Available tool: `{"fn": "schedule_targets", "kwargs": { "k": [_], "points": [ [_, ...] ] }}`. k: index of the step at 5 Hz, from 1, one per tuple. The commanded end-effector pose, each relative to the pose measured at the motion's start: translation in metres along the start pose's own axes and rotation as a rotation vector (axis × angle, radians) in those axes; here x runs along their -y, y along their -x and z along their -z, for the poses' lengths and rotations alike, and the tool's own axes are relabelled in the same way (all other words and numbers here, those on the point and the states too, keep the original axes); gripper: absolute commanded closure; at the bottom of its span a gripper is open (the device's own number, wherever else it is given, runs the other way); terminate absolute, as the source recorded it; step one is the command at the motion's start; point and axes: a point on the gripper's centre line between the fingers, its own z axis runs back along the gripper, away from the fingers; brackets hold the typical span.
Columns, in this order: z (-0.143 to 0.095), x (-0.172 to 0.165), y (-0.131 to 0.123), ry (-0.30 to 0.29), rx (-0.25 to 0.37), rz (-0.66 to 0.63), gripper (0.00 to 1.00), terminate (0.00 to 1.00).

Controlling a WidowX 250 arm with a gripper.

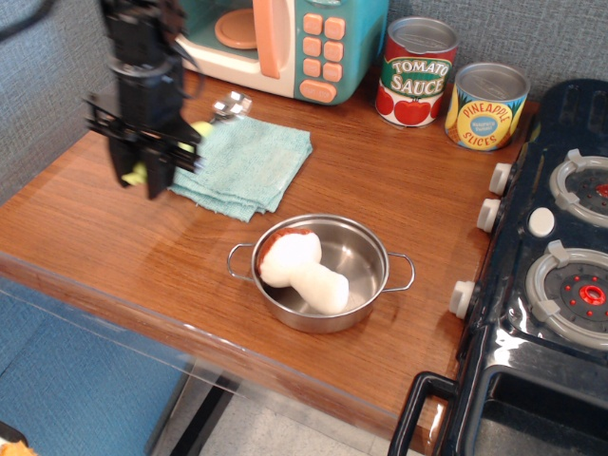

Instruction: Place the yellow spoon to the left of the blue cloth.

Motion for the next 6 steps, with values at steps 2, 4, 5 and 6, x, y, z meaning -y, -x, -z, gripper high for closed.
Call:
{"fn": "schedule_targets", "kwargs": {
  "k": [2, 4, 5, 6],
  "points": [
    [-0.002, -0.061, 0.022, -0.025, 0.007, -0.05, 1.0, 0.0],
    [0.027, -0.083, 0.017, -0.028, -0.084, -0.031, 1.0, 0.0],
    [0.039, -0.086, 0.014, -0.017, -0.111, -0.002, 1.0, 0.0],
    [0.036, -0.086, 0.016, -0.013, -0.116, -0.003, 0.0, 0.0]
  ]
}}
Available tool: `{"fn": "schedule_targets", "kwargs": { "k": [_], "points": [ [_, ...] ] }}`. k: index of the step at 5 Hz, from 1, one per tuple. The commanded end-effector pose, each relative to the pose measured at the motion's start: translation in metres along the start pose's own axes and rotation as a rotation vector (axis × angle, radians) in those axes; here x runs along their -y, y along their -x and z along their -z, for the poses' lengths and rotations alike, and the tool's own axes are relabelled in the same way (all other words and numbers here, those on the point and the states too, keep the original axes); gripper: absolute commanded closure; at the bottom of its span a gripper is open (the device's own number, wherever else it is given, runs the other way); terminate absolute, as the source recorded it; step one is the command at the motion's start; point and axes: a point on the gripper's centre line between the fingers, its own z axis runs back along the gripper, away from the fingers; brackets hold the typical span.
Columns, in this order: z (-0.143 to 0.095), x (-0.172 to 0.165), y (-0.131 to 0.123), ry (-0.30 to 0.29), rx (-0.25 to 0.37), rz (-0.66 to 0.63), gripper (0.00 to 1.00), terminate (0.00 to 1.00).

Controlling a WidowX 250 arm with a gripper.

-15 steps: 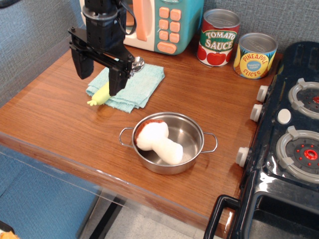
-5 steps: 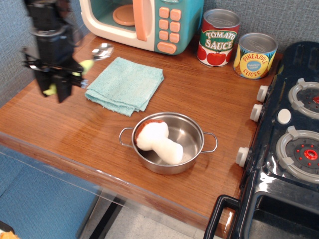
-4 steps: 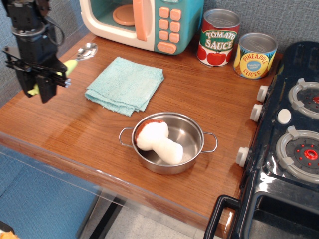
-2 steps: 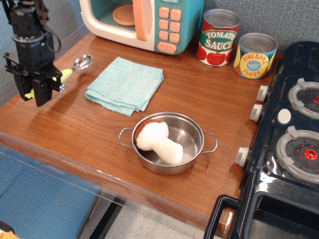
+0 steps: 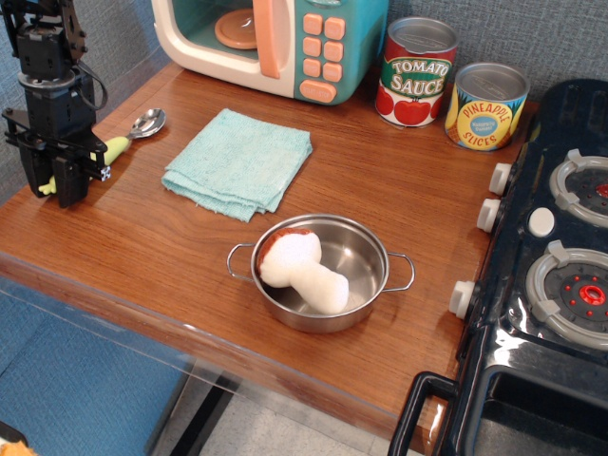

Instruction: Place the yellow spoon to the left of the blue cloth.

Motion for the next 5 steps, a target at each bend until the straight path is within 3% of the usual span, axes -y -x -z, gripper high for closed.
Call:
{"fn": "schedule_targets", "kwargs": {
  "k": [1, 2, 4, 5],
  "points": [
    [-0.034, -0.001, 0.009, -0.027, 0.105, 0.0, 0.0, 0.0],
    [-0.064, 0.01, 0.019, -0.044, 0.208, -0.001, 0.0, 0.0],
    [-0.071, 0.018, 0.024, -0.037, 0.208, 0.015, 0.0, 0.0],
    [-0.071, 0.018, 0.024, -0.037, 0.208, 0.015, 0.0, 1.0]
  ]
}}
